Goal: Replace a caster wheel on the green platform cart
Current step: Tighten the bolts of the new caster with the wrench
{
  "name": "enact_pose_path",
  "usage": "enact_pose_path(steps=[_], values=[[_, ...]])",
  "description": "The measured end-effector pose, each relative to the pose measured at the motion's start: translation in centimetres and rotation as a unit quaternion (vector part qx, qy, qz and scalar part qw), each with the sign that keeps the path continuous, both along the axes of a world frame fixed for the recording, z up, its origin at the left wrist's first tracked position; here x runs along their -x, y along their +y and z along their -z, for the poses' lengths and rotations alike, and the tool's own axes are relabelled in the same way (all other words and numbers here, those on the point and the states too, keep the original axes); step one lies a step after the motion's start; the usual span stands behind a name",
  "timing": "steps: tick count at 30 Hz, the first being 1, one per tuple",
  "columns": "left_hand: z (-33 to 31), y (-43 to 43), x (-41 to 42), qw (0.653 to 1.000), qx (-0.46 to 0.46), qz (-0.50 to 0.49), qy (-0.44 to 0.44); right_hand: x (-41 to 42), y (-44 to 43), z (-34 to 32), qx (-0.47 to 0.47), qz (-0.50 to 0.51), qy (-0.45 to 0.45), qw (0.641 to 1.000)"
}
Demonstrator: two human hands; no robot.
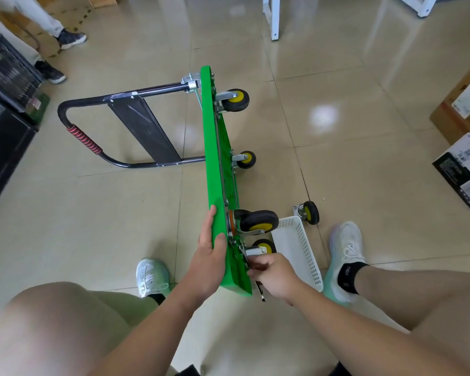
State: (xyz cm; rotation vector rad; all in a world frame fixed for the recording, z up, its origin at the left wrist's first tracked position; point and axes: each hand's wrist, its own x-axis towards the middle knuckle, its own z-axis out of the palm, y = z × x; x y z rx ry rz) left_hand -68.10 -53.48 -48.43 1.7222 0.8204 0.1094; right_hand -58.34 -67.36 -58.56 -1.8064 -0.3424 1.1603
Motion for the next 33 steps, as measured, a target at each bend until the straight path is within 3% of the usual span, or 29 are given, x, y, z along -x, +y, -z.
enact_pose_path(steps=[12,24,33], values=[[0.3,0.1,0.0,1.0,-0.008,0.017,0.011,-0.2,1.4,1.8,-0.028,0.036,0.049,0.998],[0.2,0.0,0.0,1.0,-0.001,0.006,0.003,0.2,1.0,-0.9,-0.009,-0.009,0.059,0.998],[-0.1,0.1,0.0,1.0,-0.015,0.012,-0.005,-0.6,3.1,-8.9,-0.008,0.045,0.283,0.958]])
